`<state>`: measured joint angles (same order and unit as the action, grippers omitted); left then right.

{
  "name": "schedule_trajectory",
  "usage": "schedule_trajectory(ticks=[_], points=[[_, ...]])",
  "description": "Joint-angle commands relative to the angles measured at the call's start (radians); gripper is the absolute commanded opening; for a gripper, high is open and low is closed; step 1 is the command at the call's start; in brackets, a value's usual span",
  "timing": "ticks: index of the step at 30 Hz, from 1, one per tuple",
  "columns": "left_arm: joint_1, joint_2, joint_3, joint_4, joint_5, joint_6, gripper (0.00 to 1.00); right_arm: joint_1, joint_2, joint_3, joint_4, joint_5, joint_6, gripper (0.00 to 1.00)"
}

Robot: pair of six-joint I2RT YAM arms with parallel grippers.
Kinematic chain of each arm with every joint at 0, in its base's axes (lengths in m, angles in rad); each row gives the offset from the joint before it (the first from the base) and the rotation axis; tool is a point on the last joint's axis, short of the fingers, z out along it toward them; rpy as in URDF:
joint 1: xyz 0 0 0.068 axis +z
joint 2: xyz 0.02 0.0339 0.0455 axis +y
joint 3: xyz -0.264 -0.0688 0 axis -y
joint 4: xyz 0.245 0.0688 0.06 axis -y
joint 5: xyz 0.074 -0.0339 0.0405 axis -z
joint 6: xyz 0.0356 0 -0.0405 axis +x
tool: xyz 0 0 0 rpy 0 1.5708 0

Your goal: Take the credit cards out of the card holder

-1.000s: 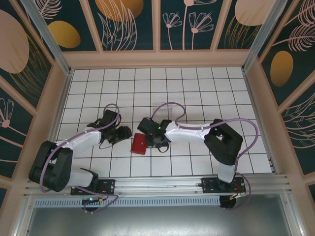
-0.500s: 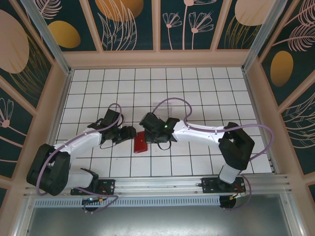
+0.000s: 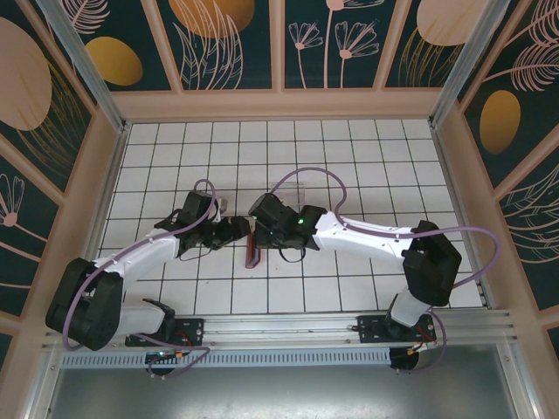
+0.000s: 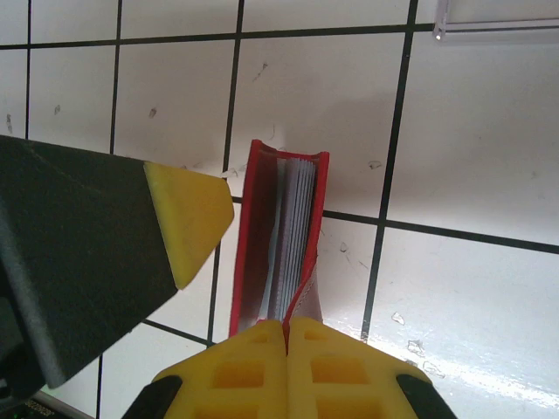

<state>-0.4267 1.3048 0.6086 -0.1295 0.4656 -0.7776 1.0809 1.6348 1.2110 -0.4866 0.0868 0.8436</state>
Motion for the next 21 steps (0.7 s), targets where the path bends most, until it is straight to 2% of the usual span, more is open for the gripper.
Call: schedule_trajectory(ticks=[1,15,21], points=[[-0.006,-0.007,-0.021,0.070,0.056,-0.031,0.71,-0.001,-0.026,0.033,0.015,0.034,-0.011,0.00],[-0.005,0.024,-0.006,0.002,-0.004,0.001,0.67,-0.002,-0.039,0.022,0.020,0.034,-0.012,0.00],[-0.006,0.002,-0.039,0.118,0.071,-0.050,0.72,-0.001,-0.060,0.030,0.065,0.021,-0.028,0.00]])
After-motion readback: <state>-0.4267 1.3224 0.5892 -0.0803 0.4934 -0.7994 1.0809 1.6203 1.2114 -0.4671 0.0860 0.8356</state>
